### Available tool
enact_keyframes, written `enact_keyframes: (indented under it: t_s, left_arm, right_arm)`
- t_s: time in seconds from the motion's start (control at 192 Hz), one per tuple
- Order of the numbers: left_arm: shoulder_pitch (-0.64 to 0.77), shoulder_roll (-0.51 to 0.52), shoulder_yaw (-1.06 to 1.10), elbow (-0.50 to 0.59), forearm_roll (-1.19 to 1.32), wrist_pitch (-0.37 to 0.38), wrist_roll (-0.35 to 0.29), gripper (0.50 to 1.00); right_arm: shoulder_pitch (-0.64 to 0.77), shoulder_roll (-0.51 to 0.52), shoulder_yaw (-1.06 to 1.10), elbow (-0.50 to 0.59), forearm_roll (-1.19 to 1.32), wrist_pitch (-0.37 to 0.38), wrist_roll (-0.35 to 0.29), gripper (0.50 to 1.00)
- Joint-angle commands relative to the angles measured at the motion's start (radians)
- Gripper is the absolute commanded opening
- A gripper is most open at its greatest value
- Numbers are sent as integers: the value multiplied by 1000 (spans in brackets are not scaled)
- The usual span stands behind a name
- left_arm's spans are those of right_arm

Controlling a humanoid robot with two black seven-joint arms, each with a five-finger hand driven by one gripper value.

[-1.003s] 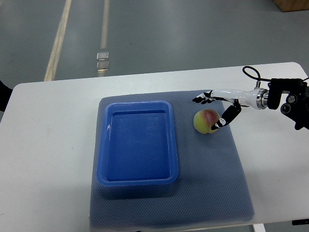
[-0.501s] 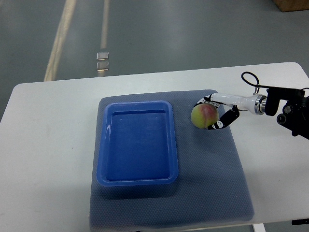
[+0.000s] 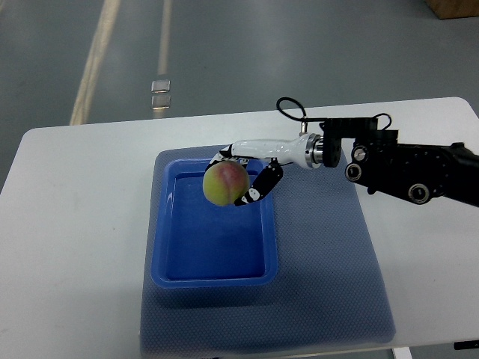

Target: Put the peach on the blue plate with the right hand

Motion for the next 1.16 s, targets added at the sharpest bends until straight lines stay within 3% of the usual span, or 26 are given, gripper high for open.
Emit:
enact_keyframes:
  t_s: [0.0, 0.131, 0.162, 0.167, 0.172, 0.178, 0.183, 0.188, 0.193, 0.198, 0.204, 0.209, 0.214, 0.219, 0.24, 0.517, 0.616, 0.668, 0.674, 0.695, 0.789, 0.888, 0.94, 0.945, 0.956, 1.154]
  left_arm:
    - [1, 0, -1, 1, 0, 0, 0, 1000]
    - [1, 0, -1, 3, 0, 0, 0, 1000]
    - [1, 0, -1, 3, 0, 0, 0, 1000]
    - [1, 0, -1, 3, 0, 0, 0, 1000]
    - [1, 0, -1, 3, 0, 0, 0, 1000]
    - [1, 0, -1, 3, 0, 0, 0, 1000]
    - [1, 0, -1, 3, 0, 0, 0, 1000]
    - [1, 0, -1, 1, 0, 2, 0, 1000]
    - [1, 0, -1, 1, 0, 2, 0, 1000]
    - [1, 0, -1, 3, 0, 2, 0, 1000]
    - [1, 0, -1, 3, 0, 2, 0, 1000]
    - [1, 0, -1, 1, 0, 2, 0, 1000]
    - [1, 0, -1, 1, 0, 2, 0, 1000]
    - [1, 0, -1, 3, 0, 2, 0, 1000]
    - [1, 0, -1, 3, 0, 2, 0, 1000]
    - [1, 0, 1, 3, 0, 2, 0, 1000]
    - [1, 0, 1, 1, 0, 2, 0, 1000]
    - [1, 0, 1, 1, 0, 2, 0, 1000]
    - [1, 0, 1, 1, 0, 2, 0, 1000]
    - [1, 0, 1, 1, 0, 2, 0, 1000]
    - [1, 0, 1, 1, 0, 2, 0, 1000]
    - [1, 0, 2, -2, 0, 2, 0, 1000]
    - [1, 0, 2, -2, 0, 2, 0, 1000]
    - [1, 0, 2, -3, 0, 2, 0, 1000]
    - [1, 0, 2, -5, 0, 2, 0, 1000]
    - [1, 0, 2, -5, 0, 3, 0, 1000]
  right_arm:
    - [-11, 112, -28, -95, -19, -12, 0, 500]
    - [-17, 166, -56, -175, -62, -20, 0, 500]
    - [-21, 170, -61, -184, -65, -15, 1, 576]
    - [-23, 170, -62, -184, -65, -14, 1, 619]
    - [-23, 170, -62, -184, -65, -14, 1, 619]
    - [-24, 170, -64, -184, -65, -14, 3, 668]
    - [-24, 170, -64, -184, -65, -14, 3, 668]
    - [-24, 170, -64, -185, -65, -14, 3, 733]
    - [-24, 170, -64, -185, -65, -14, 3, 733]
    - [-24, 170, -64, -184, -65, -12, 3, 792]
    - [-24, 170, -64, -184, -65, -12, 3, 793]
    - [-24, 169, -62, -184, -65, -11, 3, 845]
    - [-24, 169, -62, -184, -65, -11, 3, 846]
    - [-24, 169, -61, -184, -65, -9, 3, 896]
    - [-23, 167, -61, -184, -64, -6, 3, 946]
    - [3, 52, 39, -141, -31, -2, 17, 944]
    - [-44, -73, 287, -89, 102, 44, 23, 944]
    - [-44, -74, 288, -89, 102, 44, 23, 944]
    - [-108, -113, 400, -89, 198, 63, 24, 944]
    - [-139, -123, 455, -89, 243, 72, 26, 944]
    - [-268, -118, 665, -96, 461, 112, 37, 944]
    - [-463, -63, 896, -107, 852, 204, 37, 944]
    - [-463, -63, 897, -107, 852, 204, 37, 944]
    - [-518, -20, 948, -136, 996, 219, 35, 944]
    - [-521, -14, 950, -147, 1015, 219, 35, 944]
    - [-534, 35, 963, -224, 1036, 226, 40, 944]
